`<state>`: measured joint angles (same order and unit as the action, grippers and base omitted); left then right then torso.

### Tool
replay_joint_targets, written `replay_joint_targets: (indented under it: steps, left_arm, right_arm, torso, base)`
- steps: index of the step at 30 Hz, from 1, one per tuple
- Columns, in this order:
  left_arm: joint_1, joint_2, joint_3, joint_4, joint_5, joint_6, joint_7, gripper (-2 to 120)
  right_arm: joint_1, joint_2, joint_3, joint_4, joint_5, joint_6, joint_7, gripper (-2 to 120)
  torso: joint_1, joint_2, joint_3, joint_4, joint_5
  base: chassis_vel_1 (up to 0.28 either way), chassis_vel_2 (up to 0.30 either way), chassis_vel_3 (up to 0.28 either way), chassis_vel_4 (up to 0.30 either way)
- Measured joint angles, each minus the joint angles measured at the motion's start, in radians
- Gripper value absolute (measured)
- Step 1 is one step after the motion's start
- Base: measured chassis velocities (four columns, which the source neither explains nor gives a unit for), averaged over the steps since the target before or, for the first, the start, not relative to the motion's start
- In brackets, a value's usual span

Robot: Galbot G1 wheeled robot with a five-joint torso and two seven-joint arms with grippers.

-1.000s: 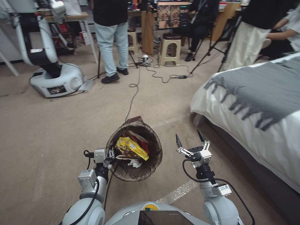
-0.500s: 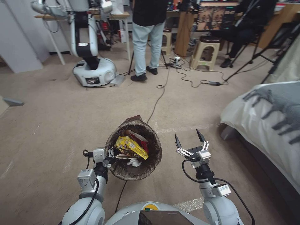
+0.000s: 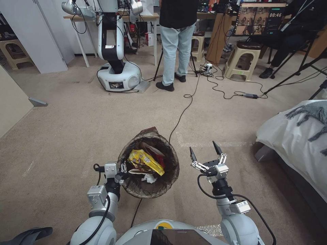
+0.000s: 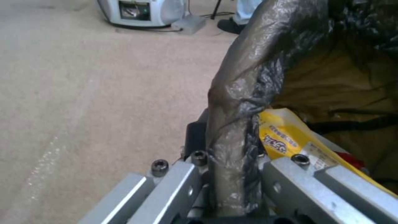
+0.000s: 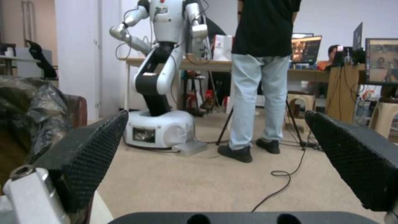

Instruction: Pick up the trash bin, then pick up the garbage from the floor and place it into the trash bin.

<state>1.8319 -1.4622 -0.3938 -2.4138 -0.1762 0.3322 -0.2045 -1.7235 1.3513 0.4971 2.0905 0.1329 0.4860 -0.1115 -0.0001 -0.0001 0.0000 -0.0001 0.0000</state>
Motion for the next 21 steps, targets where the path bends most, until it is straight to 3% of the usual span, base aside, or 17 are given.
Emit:
replay_joint_targets:
  steps: [8, 9, 14, 21]
  left_arm:
    - [0.015, 0.025, 0.021, -0.005, -0.120, 0.104, 0.056, 0]
    - [0.026, 0.035, 0.027, -0.011, -0.171, 0.162, 0.089, 0]
    - [0.030, 0.051, 0.022, -0.005, -0.239, 0.259, 0.129, 0]
    - [0.033, 0.054, 0.029, 0.020, -0.282, 0.315, 0.145, 0]
  right_arm:
    - [0.000, 0.007, 0.000, -0.010, -0.002, 0.006, -0.006, 100]
    - [0.002, 0.008, 0.000, -0.011, -0.002, 0.008, -0.007, 100]
    - [0.003, 0.009, 0.003, -0.014, 0.000, 0.016, -0.011, 100]
    - [0.007, 0.012, 0.009, -0.020, 0.011, 0.025, -0.019, 100]
  torso:
    - [0.000, 0.000, 0.000, 0.0001, 0.0001]
    - [0.000, 0.000, 0.000, 0.0001, 0.0000]
    - [0.000, 0.000, 0.000, 0.0000, 0.0001]
    - [0.000, 0.000, 0.000, 0.0002, 0.0000]
  base:
    - [0.000, 0.000, 0.000, 0.000]
    - [0.000, 0.000, 0.000, 0.000]
    - [0.000, 0.000, 0.000, 0.000]
    - [0.000, 0.000, 0.000, 0.000]
